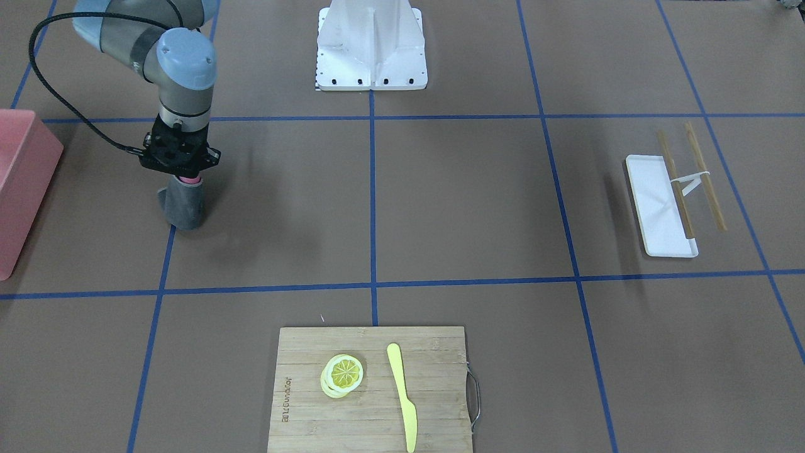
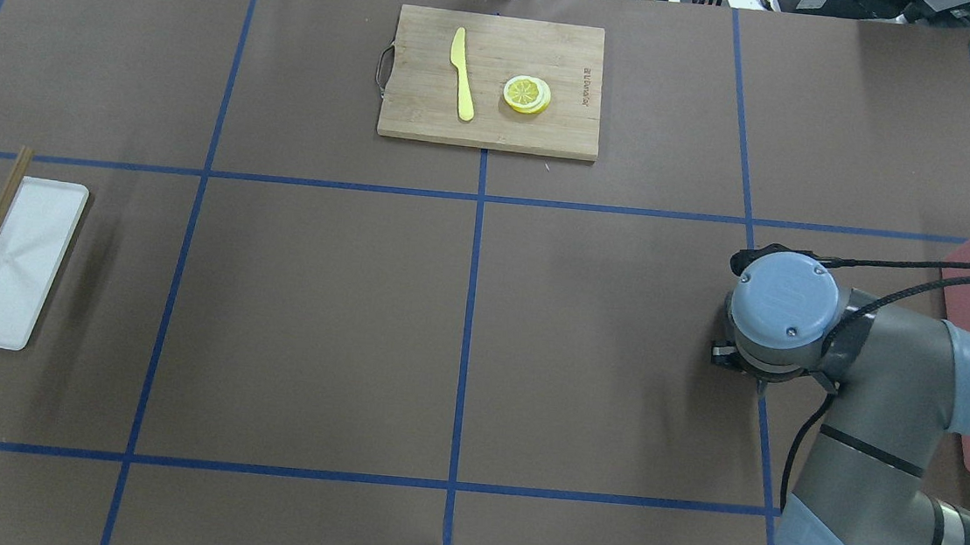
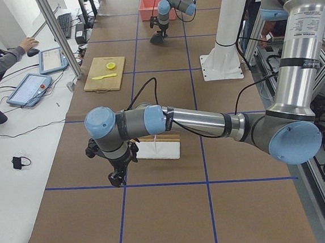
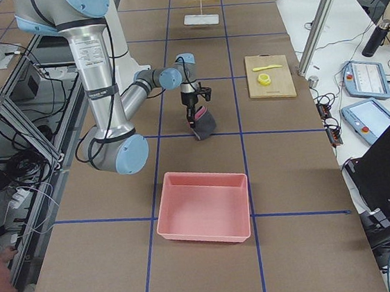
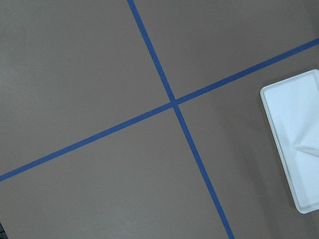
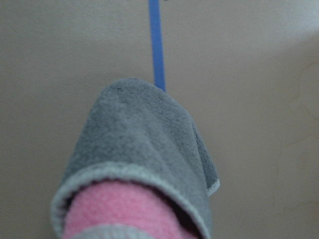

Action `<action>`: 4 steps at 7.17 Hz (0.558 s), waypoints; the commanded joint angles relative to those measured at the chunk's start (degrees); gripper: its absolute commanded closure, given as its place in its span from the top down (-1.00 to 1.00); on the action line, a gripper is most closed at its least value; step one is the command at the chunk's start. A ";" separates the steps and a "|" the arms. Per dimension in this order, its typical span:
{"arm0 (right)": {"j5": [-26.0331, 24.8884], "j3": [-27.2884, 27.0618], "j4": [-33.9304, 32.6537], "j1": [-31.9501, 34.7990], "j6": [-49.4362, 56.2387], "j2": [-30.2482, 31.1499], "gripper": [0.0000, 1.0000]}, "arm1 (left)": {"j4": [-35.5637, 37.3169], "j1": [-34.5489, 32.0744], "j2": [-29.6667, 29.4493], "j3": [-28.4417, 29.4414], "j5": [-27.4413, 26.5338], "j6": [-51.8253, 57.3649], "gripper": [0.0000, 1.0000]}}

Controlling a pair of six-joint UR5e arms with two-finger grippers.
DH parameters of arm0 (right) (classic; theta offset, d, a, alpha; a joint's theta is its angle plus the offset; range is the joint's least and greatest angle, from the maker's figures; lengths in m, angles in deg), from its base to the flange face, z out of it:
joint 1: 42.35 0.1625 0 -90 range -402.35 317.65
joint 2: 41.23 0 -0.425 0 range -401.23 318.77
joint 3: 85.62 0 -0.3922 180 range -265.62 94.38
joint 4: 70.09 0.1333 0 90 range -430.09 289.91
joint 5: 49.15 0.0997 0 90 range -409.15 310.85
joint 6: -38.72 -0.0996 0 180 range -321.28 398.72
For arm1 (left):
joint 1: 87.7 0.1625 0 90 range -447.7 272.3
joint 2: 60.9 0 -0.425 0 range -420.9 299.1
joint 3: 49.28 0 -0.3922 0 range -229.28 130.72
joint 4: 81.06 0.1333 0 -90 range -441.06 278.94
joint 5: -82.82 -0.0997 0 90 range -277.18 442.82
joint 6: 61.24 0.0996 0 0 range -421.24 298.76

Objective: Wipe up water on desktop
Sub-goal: 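Wipe the table again with the cloth in the right gripper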

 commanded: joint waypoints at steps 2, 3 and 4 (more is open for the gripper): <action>-0.13 2.35 0.18 -2.27 -6.51 -8.19 -1.00 | 0.08 0.00 0.11 -0.01 0.00 0.01 0.97; 0.04 7.16 0.79 -3.68 -12.13 -15.91 -1.00 | 0.00 0.00 0.11 0.08 0.00 0.01 0.97; 0.04 8.87 1.06 -4.92 -18.71 -21.99 -1.00 | 0.00 0.00 0.19 0.08 0.00 0.01 0.97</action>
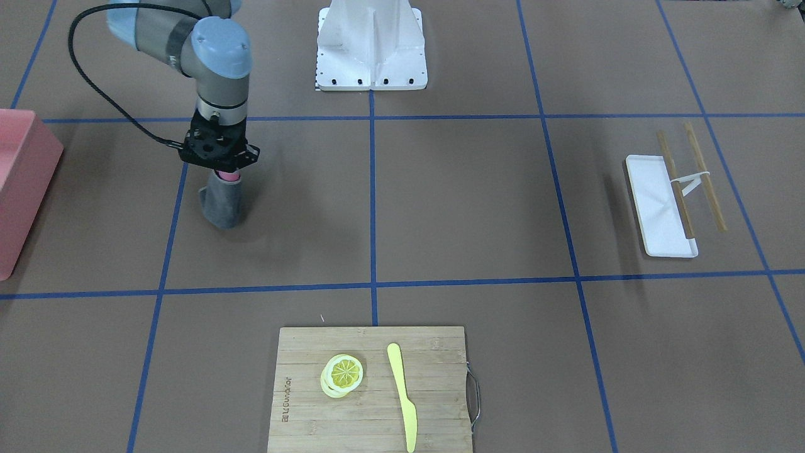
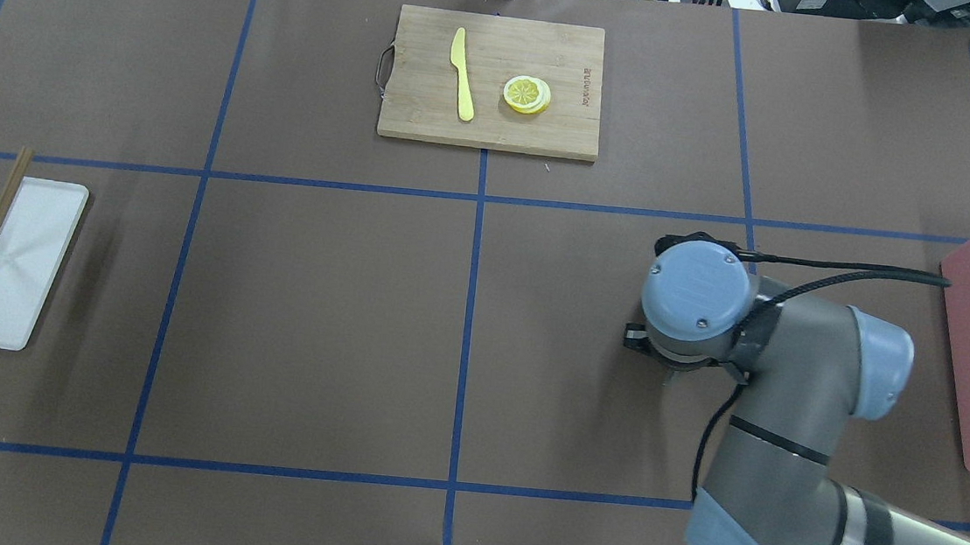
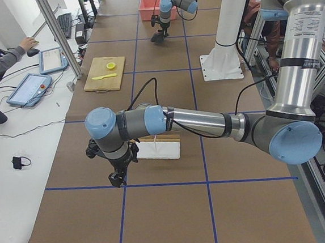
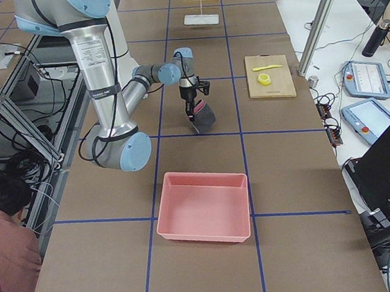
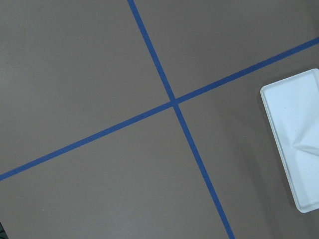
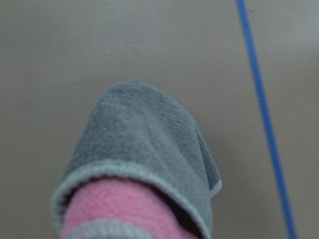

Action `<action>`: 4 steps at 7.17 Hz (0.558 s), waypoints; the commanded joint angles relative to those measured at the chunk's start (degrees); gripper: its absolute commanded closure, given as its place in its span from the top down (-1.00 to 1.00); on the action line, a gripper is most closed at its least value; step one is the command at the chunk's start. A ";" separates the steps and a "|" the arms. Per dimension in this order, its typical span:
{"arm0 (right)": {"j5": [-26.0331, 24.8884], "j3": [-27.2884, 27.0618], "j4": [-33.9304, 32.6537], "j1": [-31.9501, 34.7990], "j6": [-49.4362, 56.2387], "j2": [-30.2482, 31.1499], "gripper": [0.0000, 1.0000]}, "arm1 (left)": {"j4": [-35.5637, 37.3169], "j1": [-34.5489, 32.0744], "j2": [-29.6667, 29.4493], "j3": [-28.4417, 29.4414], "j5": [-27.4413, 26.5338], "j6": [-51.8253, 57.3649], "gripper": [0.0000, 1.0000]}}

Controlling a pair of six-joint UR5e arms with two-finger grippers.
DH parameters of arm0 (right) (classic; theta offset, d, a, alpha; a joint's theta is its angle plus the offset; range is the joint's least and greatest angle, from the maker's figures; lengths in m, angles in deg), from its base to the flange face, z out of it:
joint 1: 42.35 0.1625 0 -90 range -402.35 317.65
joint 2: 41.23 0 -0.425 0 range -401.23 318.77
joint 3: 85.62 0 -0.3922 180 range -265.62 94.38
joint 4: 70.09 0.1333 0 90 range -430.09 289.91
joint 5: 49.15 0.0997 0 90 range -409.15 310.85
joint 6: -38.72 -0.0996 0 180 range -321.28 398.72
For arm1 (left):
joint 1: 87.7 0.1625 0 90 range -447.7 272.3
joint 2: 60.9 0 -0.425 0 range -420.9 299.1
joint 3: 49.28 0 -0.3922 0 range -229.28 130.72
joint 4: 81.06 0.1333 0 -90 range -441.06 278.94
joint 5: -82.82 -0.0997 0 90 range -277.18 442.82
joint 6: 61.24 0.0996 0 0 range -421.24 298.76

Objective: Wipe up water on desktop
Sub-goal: 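Wipe the table again with the cloth in the right gripper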

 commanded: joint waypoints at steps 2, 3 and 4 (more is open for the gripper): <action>-0.29 15.85 12.37 -3.00 -15.83 -17.92 -1.00 | 0.07 0.00 0.07 0.13 0.00 0.00 0.97; -0.38 20.28 13.15 -3.01 -15.86 -20.40 -1.00 | 0.07 0.00 0.07 0.13 0.00 0.00 0.97; -0.03 19.55 12.20 -3.01 -15.25 -18.51 -1.00 | -0.02 0.00 0.07 0.22 0.00 0.00 0.97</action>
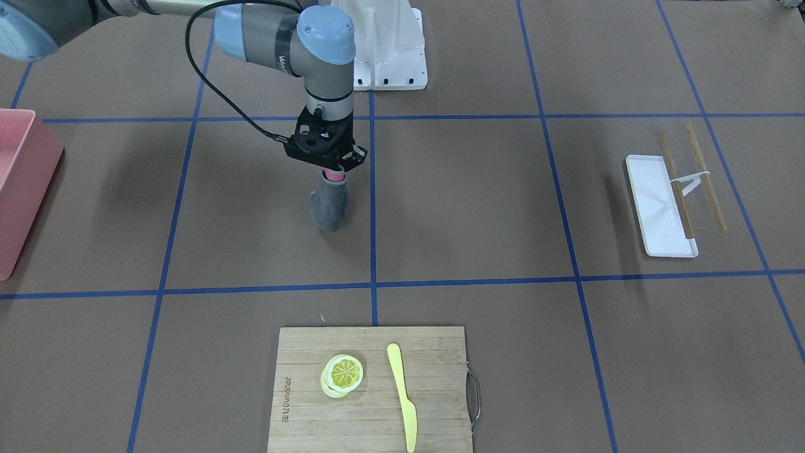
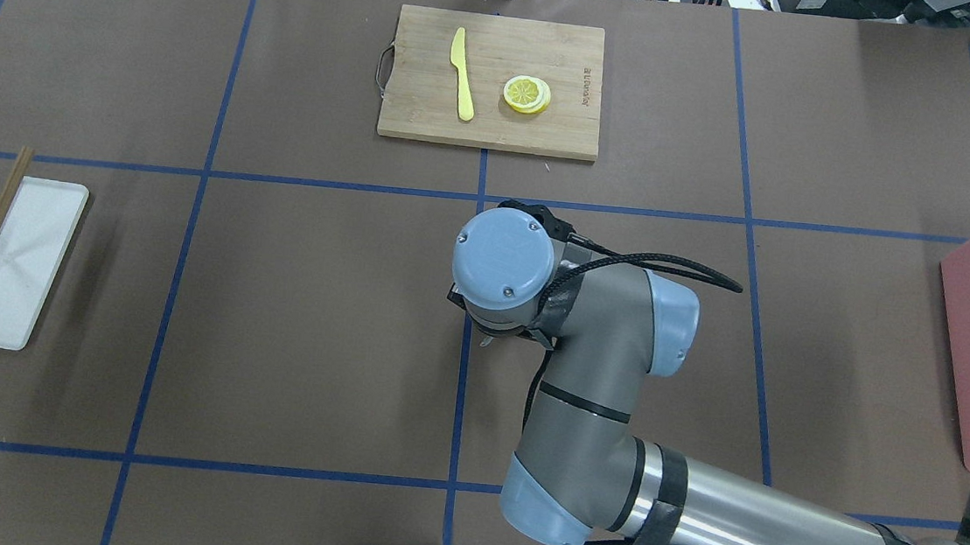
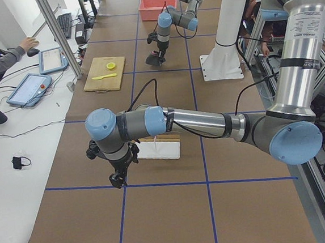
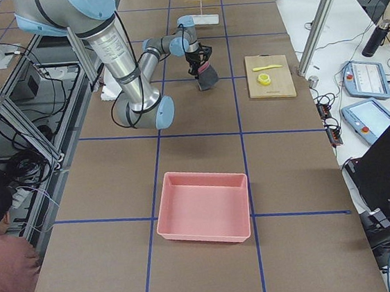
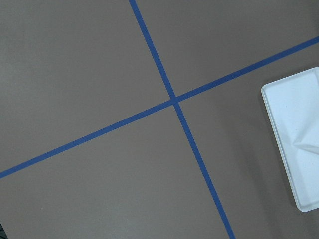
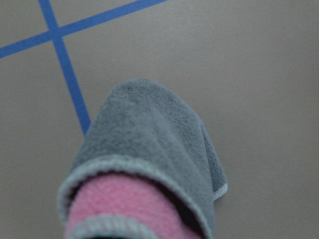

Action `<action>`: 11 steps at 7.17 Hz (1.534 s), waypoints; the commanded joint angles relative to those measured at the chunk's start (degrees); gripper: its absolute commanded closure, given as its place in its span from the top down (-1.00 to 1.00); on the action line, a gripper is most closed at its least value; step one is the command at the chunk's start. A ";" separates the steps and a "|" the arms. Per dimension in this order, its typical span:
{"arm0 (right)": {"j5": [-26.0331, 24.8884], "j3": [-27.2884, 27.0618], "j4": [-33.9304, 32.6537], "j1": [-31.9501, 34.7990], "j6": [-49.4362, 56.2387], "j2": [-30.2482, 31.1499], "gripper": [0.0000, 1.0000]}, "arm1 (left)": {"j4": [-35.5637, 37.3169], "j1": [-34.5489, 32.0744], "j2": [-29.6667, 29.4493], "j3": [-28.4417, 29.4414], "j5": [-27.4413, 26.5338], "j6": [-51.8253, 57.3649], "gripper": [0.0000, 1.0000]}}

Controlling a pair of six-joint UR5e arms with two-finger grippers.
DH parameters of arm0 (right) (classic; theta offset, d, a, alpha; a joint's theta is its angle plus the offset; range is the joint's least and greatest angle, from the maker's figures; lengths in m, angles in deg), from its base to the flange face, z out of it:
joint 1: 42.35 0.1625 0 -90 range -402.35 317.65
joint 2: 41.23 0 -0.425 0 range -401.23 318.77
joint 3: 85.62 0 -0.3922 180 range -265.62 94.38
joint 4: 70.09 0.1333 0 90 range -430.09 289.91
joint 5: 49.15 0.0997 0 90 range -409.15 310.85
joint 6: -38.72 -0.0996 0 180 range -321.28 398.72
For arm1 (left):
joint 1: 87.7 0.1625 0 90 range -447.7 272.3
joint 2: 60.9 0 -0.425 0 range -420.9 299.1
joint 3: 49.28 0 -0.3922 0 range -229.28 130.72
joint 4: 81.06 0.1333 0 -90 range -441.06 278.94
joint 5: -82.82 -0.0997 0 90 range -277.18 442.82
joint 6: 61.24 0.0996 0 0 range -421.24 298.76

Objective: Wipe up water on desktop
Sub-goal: 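Wipe the table again with the cloth in the right gripper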

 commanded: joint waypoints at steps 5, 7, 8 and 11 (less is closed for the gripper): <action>0.48 -15.09 -17.01 0.30 13.00 15.74 -1.00 | -0.07 0.00 0.00 0.15 0.00 0.00 0.97; 0.30 -20.99 -17.03 1.17 17.67 24.87 -1.00 | -0.07 0.00 0.00 0.15 0.00 0.09 0.97; 0.04 -22.66 -16.94 2.22 20.05 28.48 -1.00 | -0.07 0.00 0.00 0.15 0.00 0.00 0.97; 2.04 -31.97 -17.29 8.89 25.06 29.48 -1.00 | -0.07 0.00 1.06 -0.29 0.00 0.17 0.97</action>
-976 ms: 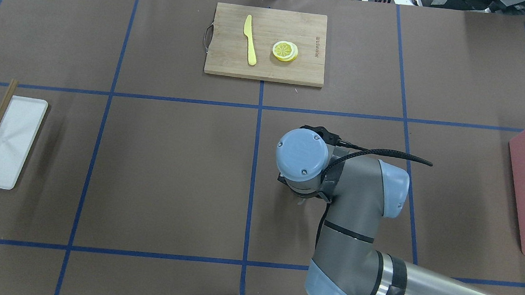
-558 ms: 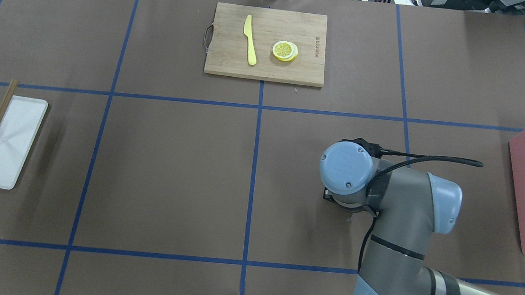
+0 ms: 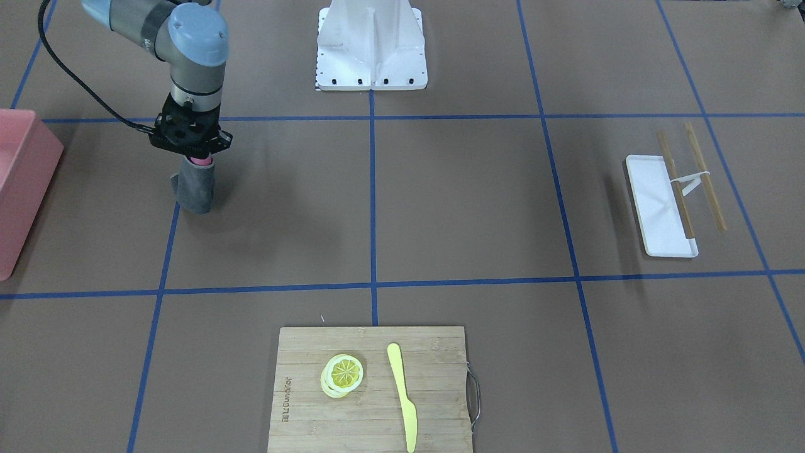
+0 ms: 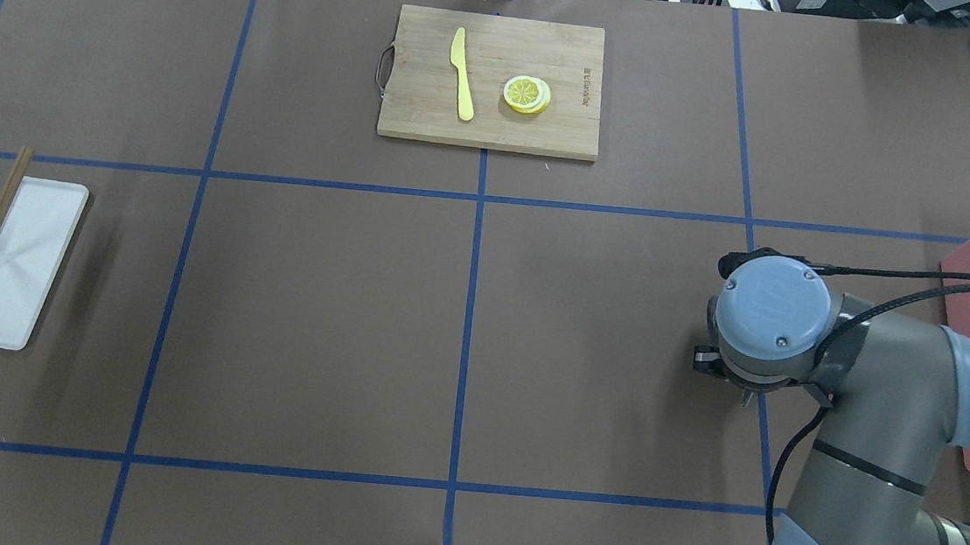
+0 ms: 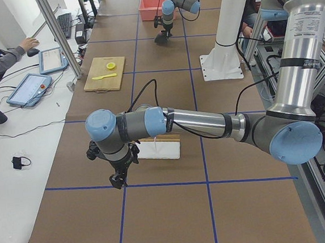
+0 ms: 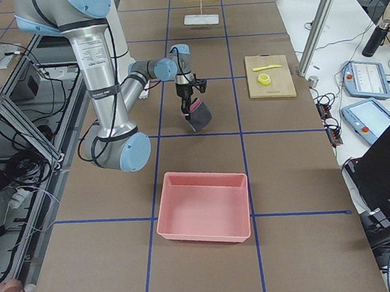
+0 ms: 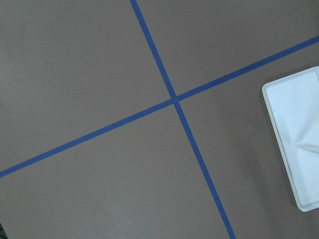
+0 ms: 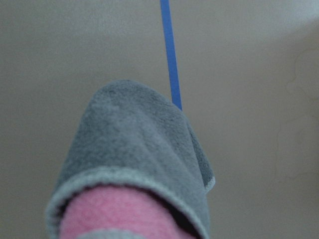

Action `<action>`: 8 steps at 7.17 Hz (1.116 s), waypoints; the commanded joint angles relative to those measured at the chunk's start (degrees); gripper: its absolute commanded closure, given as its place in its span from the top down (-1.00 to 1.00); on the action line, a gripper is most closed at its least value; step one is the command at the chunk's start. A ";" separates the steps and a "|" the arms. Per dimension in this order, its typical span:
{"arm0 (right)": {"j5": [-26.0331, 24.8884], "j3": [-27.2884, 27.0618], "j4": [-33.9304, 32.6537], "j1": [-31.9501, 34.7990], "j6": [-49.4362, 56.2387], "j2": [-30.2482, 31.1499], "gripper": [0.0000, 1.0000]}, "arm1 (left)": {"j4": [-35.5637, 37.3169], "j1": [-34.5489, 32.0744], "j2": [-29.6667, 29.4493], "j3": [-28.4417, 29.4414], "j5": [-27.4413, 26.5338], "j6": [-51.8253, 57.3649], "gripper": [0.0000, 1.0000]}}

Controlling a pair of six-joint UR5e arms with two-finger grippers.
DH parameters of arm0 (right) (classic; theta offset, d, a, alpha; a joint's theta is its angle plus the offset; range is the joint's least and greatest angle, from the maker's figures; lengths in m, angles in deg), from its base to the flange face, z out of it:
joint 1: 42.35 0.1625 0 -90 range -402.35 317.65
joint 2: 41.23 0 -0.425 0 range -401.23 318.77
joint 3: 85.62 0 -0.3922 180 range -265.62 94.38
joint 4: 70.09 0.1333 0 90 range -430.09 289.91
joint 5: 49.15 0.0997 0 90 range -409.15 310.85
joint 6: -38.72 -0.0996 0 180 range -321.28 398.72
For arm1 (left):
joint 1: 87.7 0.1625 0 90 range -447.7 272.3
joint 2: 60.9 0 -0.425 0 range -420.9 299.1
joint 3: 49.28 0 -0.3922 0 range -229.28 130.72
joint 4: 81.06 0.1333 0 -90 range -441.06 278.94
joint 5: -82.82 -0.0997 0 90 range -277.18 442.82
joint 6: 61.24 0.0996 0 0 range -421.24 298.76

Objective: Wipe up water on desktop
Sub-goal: 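Carry the cloth to the pink bin and release it with the right gripper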

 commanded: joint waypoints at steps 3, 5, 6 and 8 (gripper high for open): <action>9.83 -7.49 -1.75 18.54 19.24 3.22 -1.00 | 0.00 0.00 0.40 -0.25 0.00 0.07 0.97; 17.46 -11.16 -1.15 31.36 37.42 13.38 -1.00 | 0.00 0.00 1.01 -0.78 0.79 0.16 0.97; 20.11 -12.32 -1.06 36.48 44.73 18.31 -1.00 | 0.00 0.00 1.01 -0.78 0.79 0.16 0.97; 21.19 -12.25 2.43 42.92 56.10 29.20 -1.00 | 0.00 0.00 1.01 -0.87 0.88 0.07 0.97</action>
